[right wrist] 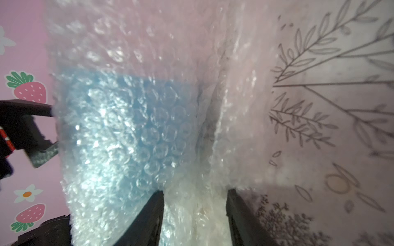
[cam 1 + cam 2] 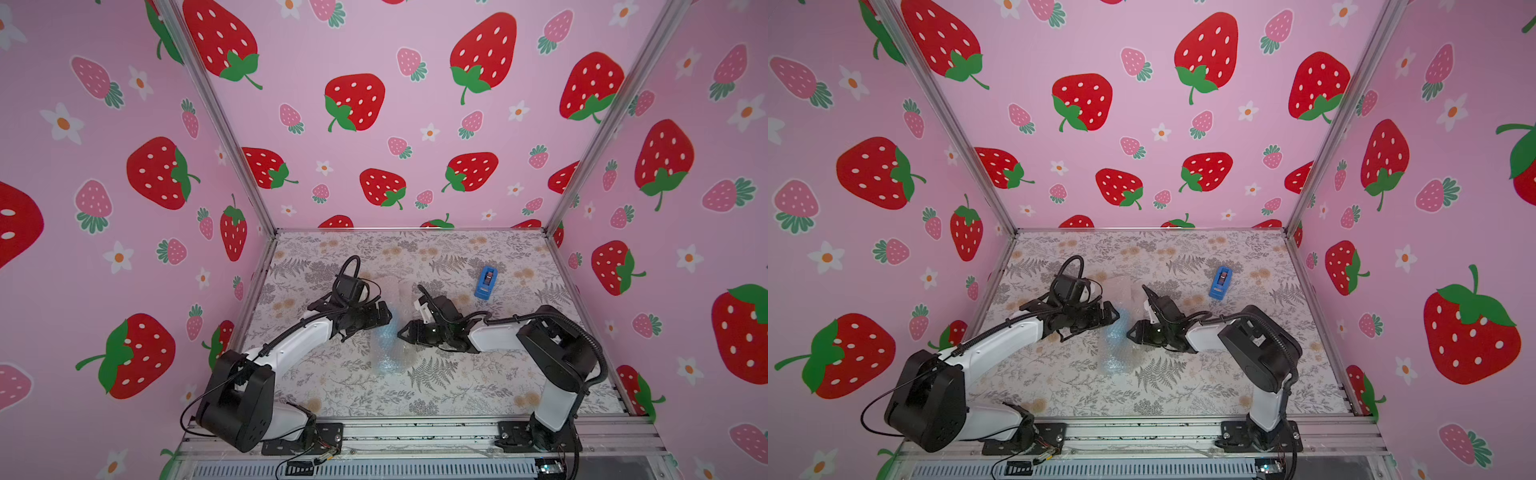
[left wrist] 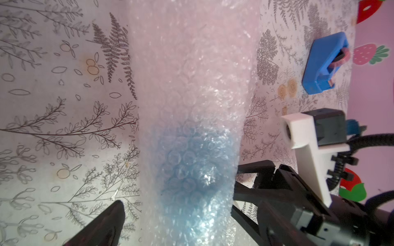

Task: Wrap wine glasses in bubble wrap
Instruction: Wrap the wine glass in bubble wrap.

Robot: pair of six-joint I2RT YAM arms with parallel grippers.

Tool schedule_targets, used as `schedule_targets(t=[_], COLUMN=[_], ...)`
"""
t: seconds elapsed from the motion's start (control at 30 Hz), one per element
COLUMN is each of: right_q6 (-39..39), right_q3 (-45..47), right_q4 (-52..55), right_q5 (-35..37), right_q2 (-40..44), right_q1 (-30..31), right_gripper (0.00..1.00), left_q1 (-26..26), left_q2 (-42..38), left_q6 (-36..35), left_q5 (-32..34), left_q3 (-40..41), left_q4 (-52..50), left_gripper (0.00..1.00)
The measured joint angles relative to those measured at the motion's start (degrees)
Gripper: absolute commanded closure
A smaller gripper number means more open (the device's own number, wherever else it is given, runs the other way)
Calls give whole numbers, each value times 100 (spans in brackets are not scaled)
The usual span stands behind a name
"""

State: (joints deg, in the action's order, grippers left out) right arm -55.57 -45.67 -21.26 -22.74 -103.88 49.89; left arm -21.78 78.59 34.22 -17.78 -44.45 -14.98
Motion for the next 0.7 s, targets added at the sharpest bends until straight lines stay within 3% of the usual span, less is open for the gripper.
schedule_targets(t=[0.1, 0.3, 0.7], right_q6=[15, 20, 35], right_q3=[-4, -4, -2], right_q4=[15, 17, 136], right_q5=[9, 26, 138], right_q2=[0, 0, 66], right_q1=[0, 0, 4], right_gripper=[49, 49, 49], left_q1=[345, 662, 695], left_q2=[-9, 570, 1246], left_q6=[-57, -249, -579], left_q5=[-564, -1637, -2323], left_q3=[525, 573, 560], left_q4=[645, 1659, 2162], left_gripper=[1, 1, 2])
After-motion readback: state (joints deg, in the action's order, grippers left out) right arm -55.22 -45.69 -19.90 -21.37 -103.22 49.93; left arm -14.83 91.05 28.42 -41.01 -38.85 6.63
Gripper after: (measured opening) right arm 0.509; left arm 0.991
